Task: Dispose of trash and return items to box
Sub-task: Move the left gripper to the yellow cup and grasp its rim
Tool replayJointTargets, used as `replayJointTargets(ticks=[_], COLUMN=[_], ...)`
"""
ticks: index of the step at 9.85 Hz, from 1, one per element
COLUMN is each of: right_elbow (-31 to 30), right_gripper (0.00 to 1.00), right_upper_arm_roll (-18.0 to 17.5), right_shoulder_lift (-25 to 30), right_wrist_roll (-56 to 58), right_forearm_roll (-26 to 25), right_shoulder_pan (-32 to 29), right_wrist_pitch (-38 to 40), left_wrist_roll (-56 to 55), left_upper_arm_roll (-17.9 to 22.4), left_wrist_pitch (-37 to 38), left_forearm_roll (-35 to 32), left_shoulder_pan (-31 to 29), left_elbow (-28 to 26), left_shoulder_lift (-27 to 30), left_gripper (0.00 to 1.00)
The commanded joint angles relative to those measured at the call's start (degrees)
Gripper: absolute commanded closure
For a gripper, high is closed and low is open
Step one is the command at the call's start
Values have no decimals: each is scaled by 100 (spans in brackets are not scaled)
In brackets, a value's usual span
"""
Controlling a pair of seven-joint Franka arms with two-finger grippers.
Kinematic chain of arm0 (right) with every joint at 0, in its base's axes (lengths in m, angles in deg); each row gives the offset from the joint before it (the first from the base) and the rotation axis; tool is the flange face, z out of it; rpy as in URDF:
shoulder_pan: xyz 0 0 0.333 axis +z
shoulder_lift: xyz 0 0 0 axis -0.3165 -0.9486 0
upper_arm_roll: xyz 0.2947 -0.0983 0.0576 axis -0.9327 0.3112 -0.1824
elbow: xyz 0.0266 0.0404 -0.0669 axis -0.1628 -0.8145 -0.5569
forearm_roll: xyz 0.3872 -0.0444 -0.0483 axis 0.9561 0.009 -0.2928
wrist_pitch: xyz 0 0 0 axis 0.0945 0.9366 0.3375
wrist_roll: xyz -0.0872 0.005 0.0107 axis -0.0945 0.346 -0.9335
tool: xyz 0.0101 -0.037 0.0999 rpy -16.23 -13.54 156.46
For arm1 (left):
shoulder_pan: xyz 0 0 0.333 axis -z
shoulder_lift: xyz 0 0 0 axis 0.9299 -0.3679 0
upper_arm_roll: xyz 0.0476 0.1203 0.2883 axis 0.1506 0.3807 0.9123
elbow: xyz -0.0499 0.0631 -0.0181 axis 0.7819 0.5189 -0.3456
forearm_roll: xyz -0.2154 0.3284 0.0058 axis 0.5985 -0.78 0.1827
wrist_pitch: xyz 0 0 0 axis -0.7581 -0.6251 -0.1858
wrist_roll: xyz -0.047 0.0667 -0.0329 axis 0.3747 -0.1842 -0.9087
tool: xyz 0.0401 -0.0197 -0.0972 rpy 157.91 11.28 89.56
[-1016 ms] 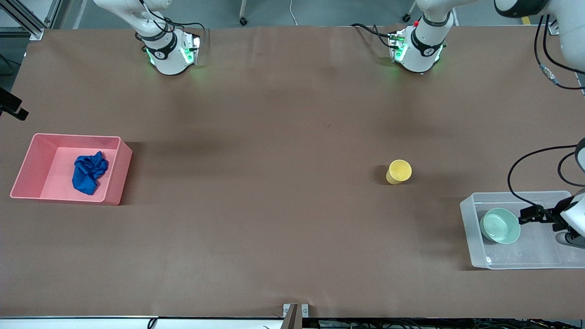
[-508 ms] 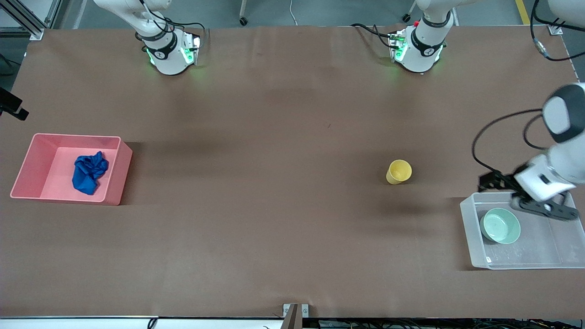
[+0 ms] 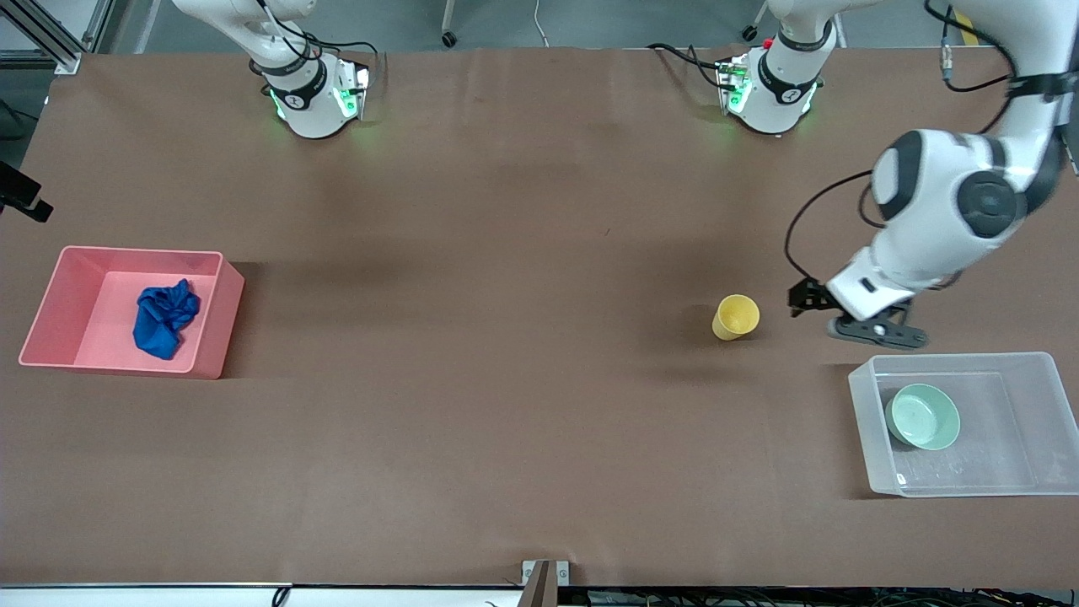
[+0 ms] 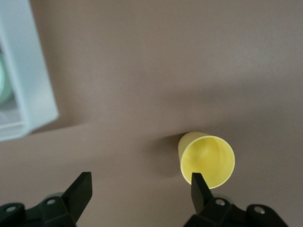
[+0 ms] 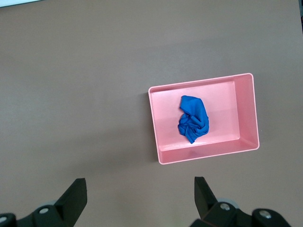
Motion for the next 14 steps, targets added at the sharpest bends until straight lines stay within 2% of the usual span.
replayJointTargets(ticks=[1, 2, 4, 5, 6, 7, 8, 12, 13, 14], right_elbow=[-69, -60, -51, -43, -43, -43, -43, -43, -43, -43], right_gripper=[0, 0, 0, 0, 0, 0, 0, 0, 0, 0], right_upper_arm_roll=[-44, -79, -97, -97, -97, -97, -97, -88, -88, -88], right_shoulder_lift=[95, 95, 95, 86, 86, 86, 86, 86, 86, 86], right_wrist_roll=[41, 7, 6, -20, 41, 50, 59, 270, 270, 270], right_forearm_roll=[77, 77, 182, 261, 262, 262, 253, 174, 174, 174], right_shoulder_pan=[-53, -53, -70, -70, -70, -70, -70, -79, -79, -79], right_wrist_pitch=[-3, -3, 23, 32, 75, 119, 120, 120, 120, 120], left_wrist_roll=[-93, -102, -102, -102, -93, -84, -76, 178, 336, 529], left_upper_arm_roll=[-88, -131, -149, -149, -141, -141, -141, -141, -158, -158], left_wrist_pitch=[-949, -1100, -1382, -1539, -1732, -1865, -1892, -1779, -1430, -722], left_forearm_roll=[-30, -30, -91, -100, -109, -109, -118, -118, -118, -118], left_shoulder_pan=[-34, 97, 194, 308, 405, 388, 380, 178, 3, -85], left_elbow=[-768, -760, -751, -743, -734, -716, -707, -515, -314, 202], left_shoulder_lift=[-158, -404, -747, -897, -1046, -1187, -1223, -917, -786, -767], left_gripper=[9, 12, 26, 41, 73, 92, 100, 100, 100, 100])
